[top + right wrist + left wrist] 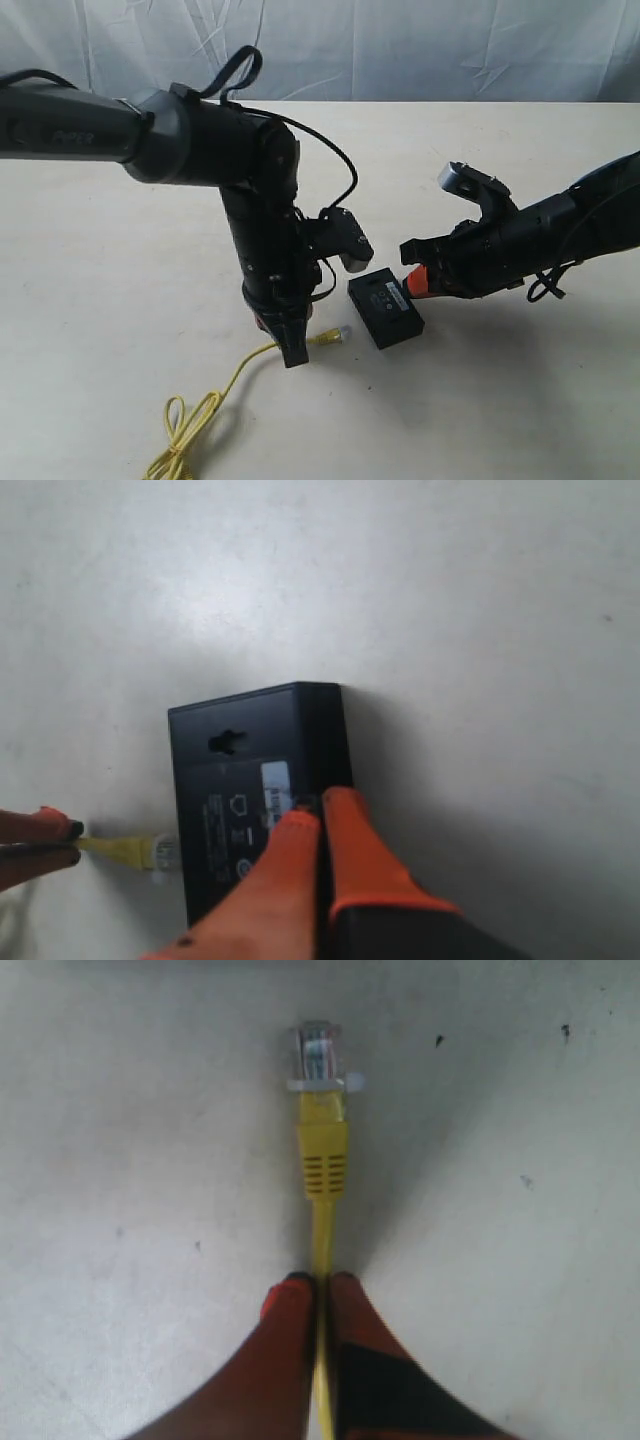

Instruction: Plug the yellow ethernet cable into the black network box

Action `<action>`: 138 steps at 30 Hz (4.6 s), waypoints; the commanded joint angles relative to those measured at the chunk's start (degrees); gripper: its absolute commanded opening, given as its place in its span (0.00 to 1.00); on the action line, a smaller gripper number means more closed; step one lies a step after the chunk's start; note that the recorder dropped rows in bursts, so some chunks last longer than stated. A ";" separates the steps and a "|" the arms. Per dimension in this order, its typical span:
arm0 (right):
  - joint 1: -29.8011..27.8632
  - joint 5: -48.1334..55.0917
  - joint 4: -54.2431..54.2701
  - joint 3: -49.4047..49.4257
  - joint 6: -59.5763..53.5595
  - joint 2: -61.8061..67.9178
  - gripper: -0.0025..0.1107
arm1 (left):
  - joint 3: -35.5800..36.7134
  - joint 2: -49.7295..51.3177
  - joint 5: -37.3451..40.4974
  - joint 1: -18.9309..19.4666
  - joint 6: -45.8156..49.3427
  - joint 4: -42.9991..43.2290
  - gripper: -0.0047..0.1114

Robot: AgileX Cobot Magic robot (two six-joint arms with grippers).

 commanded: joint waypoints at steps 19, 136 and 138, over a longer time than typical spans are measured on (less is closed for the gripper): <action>-0.10 -0.28 -0.38 -0.12 -0.61 0.23 0.01 | -2.79 1.44 -2.62 -0.93 -2.76 3.01 0.04; -0.21 -2.17 -9.12 -0.12 8.17 -9.85 0.01 | -3.44 -7.77 -3.68 0.87 -18.71 20.94 0.24; -0.21 -1.94 -19.03 -0.12 16.44 -15.41 0.01 | -3.44 -12.30 -3.29 4.74 -26.80 20.36 0.13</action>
